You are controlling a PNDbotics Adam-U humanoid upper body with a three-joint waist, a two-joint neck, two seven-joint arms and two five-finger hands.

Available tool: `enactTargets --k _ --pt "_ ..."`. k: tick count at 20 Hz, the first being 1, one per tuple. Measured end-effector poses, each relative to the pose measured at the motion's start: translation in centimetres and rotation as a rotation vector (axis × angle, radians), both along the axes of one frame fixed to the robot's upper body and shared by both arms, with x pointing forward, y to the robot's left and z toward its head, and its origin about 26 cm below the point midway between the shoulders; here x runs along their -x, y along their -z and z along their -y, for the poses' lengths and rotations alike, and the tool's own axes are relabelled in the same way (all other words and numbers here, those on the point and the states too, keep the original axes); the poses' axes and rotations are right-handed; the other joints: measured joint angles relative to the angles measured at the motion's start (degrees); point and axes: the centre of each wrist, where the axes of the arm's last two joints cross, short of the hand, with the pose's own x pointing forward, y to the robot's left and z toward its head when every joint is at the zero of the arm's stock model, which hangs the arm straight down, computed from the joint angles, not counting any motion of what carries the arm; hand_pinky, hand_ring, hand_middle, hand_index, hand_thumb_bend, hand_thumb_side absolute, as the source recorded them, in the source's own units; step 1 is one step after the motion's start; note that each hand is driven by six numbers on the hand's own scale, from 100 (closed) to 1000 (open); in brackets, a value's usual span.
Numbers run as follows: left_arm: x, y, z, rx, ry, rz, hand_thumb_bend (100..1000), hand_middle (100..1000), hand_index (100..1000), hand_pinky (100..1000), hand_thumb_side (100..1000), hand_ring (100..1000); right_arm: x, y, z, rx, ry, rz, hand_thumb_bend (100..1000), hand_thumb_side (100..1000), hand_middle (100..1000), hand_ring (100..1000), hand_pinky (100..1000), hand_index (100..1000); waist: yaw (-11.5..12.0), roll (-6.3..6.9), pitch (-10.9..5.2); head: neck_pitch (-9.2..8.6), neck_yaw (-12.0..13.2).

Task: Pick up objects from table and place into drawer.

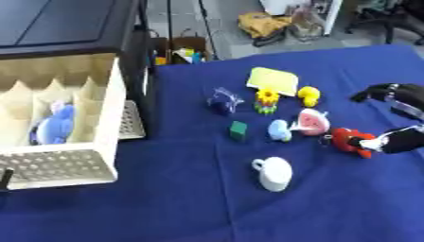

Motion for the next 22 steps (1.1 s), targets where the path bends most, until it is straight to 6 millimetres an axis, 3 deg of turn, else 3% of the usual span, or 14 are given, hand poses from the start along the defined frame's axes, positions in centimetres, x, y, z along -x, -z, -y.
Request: enactTargets --k 4,13,22 --pt "0.0 0.0 0.0 0.000 0.000 -0.001 186 645 821 514 1000 612 0.1 0.1 0.0 0.001 0.003 -0.007 567 519 782 901 818 896 -0.1 -0.04 0.00 0.01 -0.4" --pt "0.0 0.0 0.0 0.000 0.000 -0.004 186 646 821 514 1000 612 0.1 1.1 0.5 0.016 0.011 -0.055 572 510 783 903 819 896 0.0 -0.13 0.08 0.01 -5.8" --pt "0.0 0.0 0.0 0.000 0.000 -0.004 188 647 821 513 1000 613 -0.6 1.7 0.4 0.016 0.015 -0.076 572 504 782 903 819 896 0.6 0.05 0.17 -0.10 -6.3"
